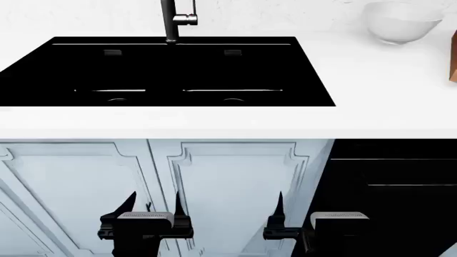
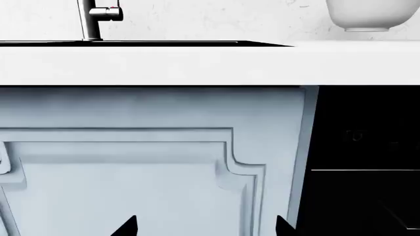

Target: Place the two vegetables and bowl onto the tray for setting up a vegetable dip station.

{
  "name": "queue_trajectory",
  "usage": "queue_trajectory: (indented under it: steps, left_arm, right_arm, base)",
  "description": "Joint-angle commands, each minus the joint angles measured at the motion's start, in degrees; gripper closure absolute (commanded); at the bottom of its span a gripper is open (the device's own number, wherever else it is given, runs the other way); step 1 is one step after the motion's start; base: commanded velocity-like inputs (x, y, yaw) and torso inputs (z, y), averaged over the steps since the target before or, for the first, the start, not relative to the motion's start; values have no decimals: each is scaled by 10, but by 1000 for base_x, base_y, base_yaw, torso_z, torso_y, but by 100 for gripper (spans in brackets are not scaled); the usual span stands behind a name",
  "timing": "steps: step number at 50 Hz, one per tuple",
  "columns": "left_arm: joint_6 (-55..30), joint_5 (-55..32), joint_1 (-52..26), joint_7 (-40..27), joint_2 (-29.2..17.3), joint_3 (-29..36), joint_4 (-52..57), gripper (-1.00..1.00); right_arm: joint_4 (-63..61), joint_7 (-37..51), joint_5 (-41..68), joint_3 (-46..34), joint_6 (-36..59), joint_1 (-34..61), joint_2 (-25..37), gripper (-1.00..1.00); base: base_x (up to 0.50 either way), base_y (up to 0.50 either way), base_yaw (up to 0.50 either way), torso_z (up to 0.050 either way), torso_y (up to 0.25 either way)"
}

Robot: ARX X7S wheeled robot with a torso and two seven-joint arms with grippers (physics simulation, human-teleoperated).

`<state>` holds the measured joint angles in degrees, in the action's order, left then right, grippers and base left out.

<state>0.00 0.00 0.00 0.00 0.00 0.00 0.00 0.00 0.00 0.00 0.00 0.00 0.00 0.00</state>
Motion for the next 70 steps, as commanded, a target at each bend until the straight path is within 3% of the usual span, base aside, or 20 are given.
queue_trajectory:
  steps: [1,5,24,70]
  left_arm:
    - [1,-12,1,-9,-9,9,-3,-100]
    - [7,-19,-2,-17,-18,22,-14,-100]
    - [10,-53,-3,-28,-39,44,-20,-100]
    - [31,-93,0,-51,-66,73,-29,-100]
  right_arm:
    - [-2,-4,17,-17,13,-3,11,-100]
    - [-8,-27,74,-18,7,-8,17,-100]
    - [-2,44,51,-44,-11,-13,34,-100]
    - [-11,105,43,-88,-18,-17,62,-100]
  base:
    - [0,0,0,0,0]
    - [0,0,0,0,0]
    - [0,395,0,0,0]
    - [0,500,0,0,0]
